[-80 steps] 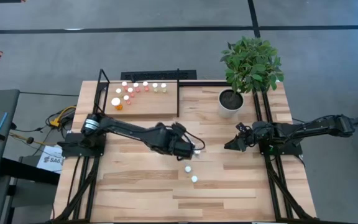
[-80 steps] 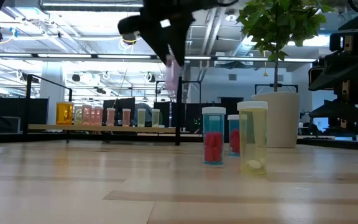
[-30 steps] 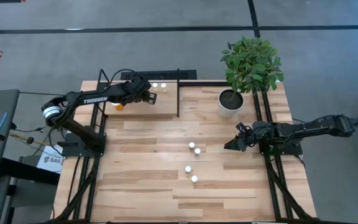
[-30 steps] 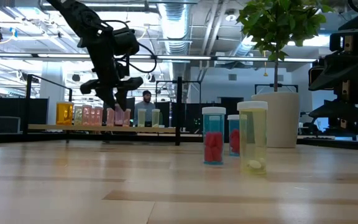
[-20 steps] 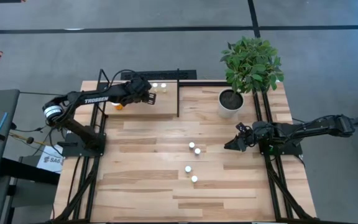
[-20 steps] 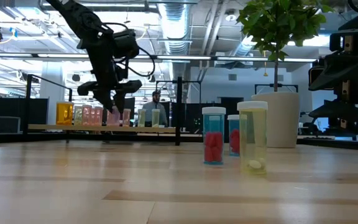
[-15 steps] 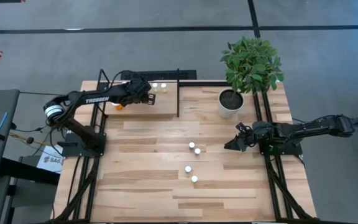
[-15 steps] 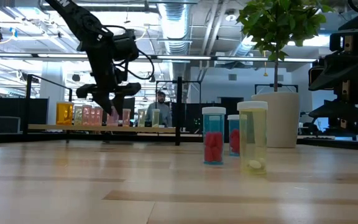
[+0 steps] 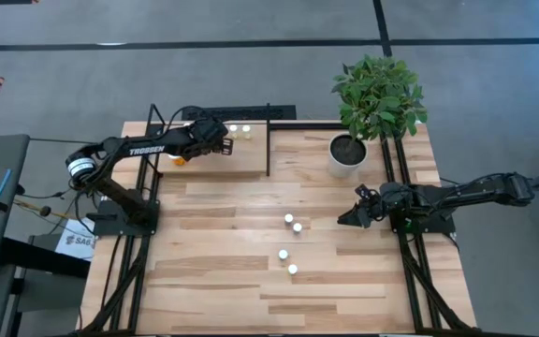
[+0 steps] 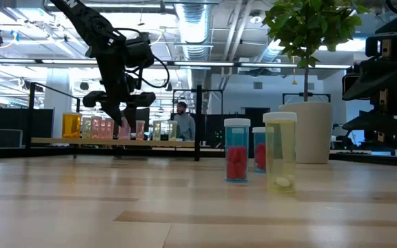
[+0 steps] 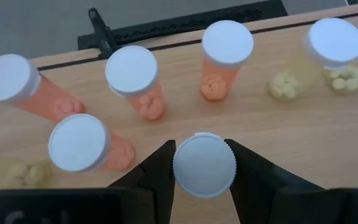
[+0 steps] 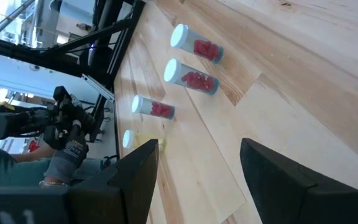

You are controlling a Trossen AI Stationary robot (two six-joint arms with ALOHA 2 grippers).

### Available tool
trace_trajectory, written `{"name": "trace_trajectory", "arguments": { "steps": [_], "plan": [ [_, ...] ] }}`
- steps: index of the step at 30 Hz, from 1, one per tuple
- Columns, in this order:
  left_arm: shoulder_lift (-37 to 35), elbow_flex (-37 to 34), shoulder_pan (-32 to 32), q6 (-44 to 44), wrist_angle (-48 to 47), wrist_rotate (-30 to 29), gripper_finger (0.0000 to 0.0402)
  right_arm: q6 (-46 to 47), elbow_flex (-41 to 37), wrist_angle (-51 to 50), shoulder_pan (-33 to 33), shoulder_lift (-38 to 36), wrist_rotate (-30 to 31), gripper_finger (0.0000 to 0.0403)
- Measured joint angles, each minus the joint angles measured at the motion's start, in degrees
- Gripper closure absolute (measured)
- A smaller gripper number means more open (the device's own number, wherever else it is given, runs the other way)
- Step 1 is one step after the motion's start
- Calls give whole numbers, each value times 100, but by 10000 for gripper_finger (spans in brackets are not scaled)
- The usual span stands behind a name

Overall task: Pick and place medicine bottles onto shelf by color
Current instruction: Put the pink pill bottle on the shelf, then put the blue pill bottle on the shelf

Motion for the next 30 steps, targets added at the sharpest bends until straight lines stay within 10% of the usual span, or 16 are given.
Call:
{"name": "trace_trajectory", "arguments": {
  "steps": [30],
  "plan": [
    [-951, 9, -9, -110, 173, 26, 137, 0, 2, 0, 1, 0, 1, 153]
  ]
}}
